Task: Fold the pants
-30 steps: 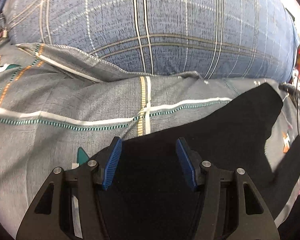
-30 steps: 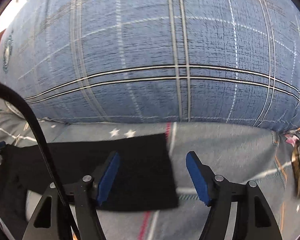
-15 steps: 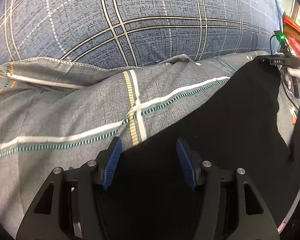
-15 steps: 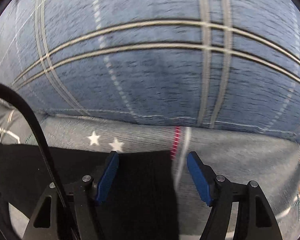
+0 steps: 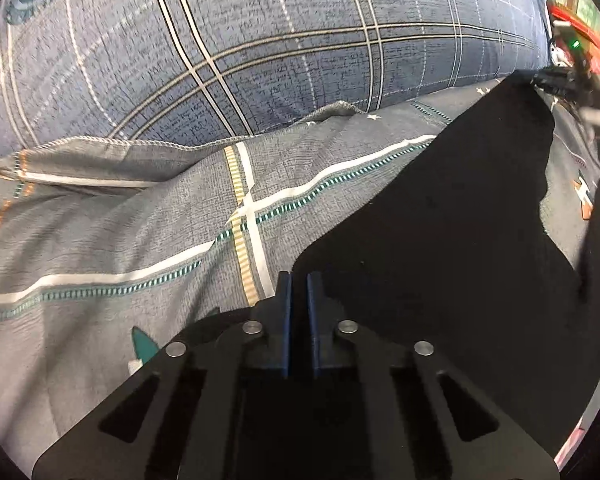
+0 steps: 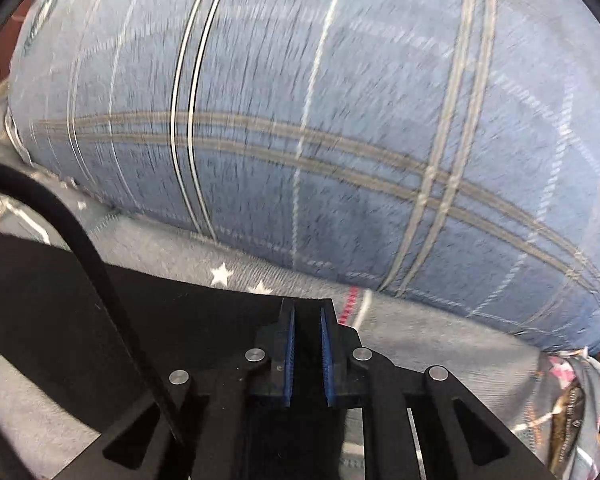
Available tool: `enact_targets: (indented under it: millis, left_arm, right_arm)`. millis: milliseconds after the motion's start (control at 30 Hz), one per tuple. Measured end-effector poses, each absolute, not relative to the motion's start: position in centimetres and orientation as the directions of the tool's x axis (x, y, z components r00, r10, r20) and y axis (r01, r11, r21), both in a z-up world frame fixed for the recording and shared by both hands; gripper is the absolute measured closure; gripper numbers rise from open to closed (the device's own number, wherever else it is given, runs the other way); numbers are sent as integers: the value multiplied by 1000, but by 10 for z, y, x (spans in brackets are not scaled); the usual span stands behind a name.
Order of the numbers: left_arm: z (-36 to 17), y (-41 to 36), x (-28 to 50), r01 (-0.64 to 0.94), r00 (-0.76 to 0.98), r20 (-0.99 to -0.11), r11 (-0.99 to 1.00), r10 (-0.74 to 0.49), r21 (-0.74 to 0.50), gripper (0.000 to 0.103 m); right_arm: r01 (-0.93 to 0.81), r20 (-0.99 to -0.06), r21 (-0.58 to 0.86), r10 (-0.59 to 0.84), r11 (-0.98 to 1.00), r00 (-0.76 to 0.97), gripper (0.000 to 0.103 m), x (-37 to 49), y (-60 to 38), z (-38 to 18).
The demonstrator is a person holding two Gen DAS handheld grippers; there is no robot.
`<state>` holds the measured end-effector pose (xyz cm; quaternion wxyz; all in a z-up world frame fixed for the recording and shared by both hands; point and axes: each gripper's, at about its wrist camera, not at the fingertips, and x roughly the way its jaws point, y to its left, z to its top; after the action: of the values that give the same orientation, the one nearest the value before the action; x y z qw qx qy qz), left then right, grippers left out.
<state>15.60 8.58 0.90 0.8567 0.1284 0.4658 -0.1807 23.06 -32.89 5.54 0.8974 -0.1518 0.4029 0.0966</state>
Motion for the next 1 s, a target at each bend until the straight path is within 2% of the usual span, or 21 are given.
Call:
enact_targets:
  millis: [300,500,567,667,700,833,1000]
  left_arm:
    - [59,87,88,429,595,-754,903,-277,8,99]
    - [77,79,11,462,607,-712,886,-352,-44,99]
    - [69,75,-12,457,597,-723,888,-348,-50,99]
    - [51,75,-39,433,540,-745,888,-391,-152,99]
    - [46,75,-45,417,537,-753,896,-380,-155,99]
    - [34,80,-62,337,530,-764,918,-369,-210,99]
    - [52,83,-72,283,579,-729,929,-365,-240,99]
  right_arm:
    - [-286,-638,-165,119,944,761,93,143,-362,130]
    - [-275,-571,-118,161,954,805,93,40,-400,137]
    - [-269,-584,-98,163,958,795,93,13,-405,120]
    - [-263,-647,-83,149,961,748,93,-24,-418,79]
    - [-257,-686,-79,135,963,715,93,-35,-421,59]
    - [-222,-742,-33,125,974,659,94,-51,-432,18]
    - [-136,-729,17,106,991,676,92,-64,-444,26]
